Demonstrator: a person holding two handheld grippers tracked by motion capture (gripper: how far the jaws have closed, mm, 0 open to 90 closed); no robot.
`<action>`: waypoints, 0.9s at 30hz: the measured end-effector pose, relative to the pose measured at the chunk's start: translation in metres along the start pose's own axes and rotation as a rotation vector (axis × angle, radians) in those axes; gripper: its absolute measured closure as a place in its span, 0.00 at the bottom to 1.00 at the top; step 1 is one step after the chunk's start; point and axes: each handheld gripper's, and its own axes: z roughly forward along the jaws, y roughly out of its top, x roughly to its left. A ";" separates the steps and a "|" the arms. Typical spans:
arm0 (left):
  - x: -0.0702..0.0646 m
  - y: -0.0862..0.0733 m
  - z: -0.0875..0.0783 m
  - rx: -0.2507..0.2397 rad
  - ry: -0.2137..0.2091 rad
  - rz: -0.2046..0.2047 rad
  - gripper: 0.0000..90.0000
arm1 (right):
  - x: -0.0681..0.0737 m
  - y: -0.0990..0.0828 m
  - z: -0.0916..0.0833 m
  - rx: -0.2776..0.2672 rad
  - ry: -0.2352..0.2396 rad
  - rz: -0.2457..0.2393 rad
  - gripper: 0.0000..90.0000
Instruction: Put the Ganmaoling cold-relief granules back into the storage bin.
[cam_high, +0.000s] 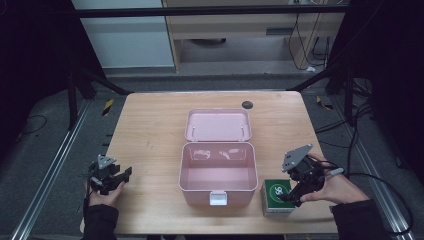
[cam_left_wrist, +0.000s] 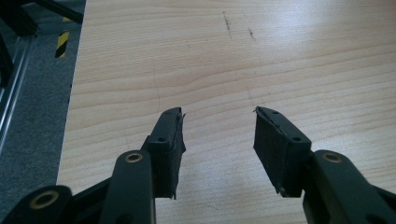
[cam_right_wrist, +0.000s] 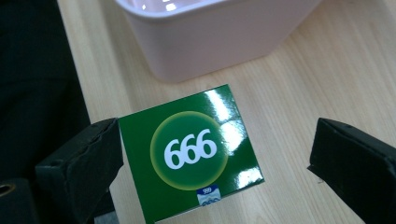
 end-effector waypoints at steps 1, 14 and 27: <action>0.000 0.000 0.000 -0.001 -0.001 0.001 0.57 | 0.000 0.002 0.002 0.015 0.004 -0.018 0.03; 0.000 0.000 0.002 0.009 -0.005 0.004 0.55 | 0.011 0.006 0.006 0.105 -0.009 -0.126 0.02; -0.001 0.000 0.002 0.010 -0.006 0.016 0.53 | 0.017 0.009 0.024 0.212 0.013 -0.189 0.02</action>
